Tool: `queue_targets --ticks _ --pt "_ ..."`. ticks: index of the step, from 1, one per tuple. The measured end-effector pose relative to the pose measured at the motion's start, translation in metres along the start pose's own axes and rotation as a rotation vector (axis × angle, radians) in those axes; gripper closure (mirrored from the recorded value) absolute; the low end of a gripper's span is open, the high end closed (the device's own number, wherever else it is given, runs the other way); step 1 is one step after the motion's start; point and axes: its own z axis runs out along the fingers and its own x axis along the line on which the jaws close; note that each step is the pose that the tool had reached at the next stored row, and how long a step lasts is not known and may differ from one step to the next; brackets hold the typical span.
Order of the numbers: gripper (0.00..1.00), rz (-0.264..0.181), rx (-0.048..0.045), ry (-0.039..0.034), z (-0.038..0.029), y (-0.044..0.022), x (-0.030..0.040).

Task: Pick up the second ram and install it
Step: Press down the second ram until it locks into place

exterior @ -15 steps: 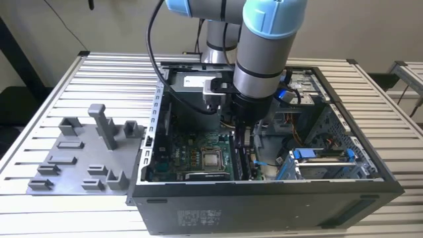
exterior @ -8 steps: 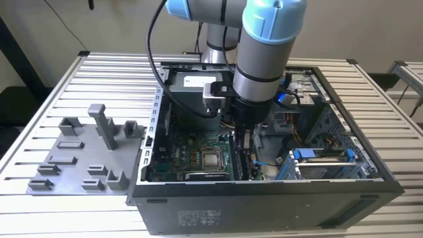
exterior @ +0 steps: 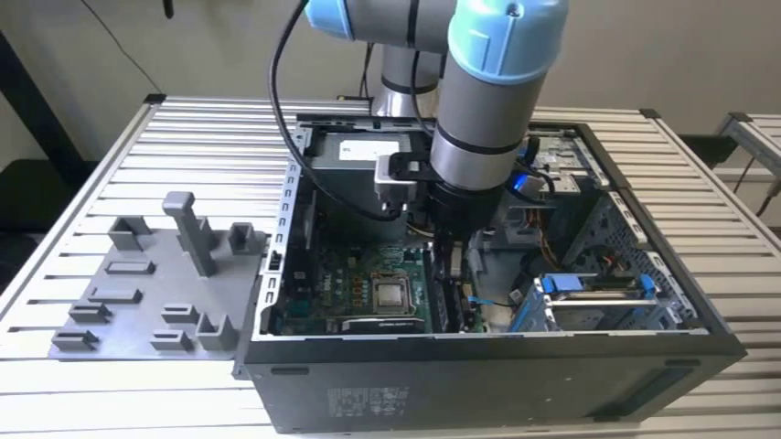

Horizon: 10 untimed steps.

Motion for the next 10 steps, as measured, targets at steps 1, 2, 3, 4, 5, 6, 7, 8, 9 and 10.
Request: queue_targets --ticks 1,2,3,4,5,6,7,8,9,10 --pt "0.89 0.000 0.0000 -0.0001 0.0006 0.0000 0.0001" --pt "0.89 0.000 0.0000 -0.0002 0.0016 0.0000 0.0001" --pt "0.89 0.000 0.0000 0.0001 0.0024 0.0000 0.0001" --pt "0.89 0.000 0.0000 0.0002 0.0036 0.0000 0.0001" --pt "0.89 0.000 0.0000 0.0000 0.0052 0.0000 0.0001" --pt "0.89 0.000 0.0000 0.0000 0.0067 0.0000 0.0002" --pt "0.89 0.000 0.0000 0.0001 0.0079 0.0000 0.0002" --pt "0.89 0.000 0.0000 0.0000 0.0094 0.0000 0.0002" --pt "0.89 0.000 0.0000 0.0002 0.0109 0.0001 0.0003" --pt "0.89 0.000 -0.0002 0.0008 0.0117 0.0001 0.0004"
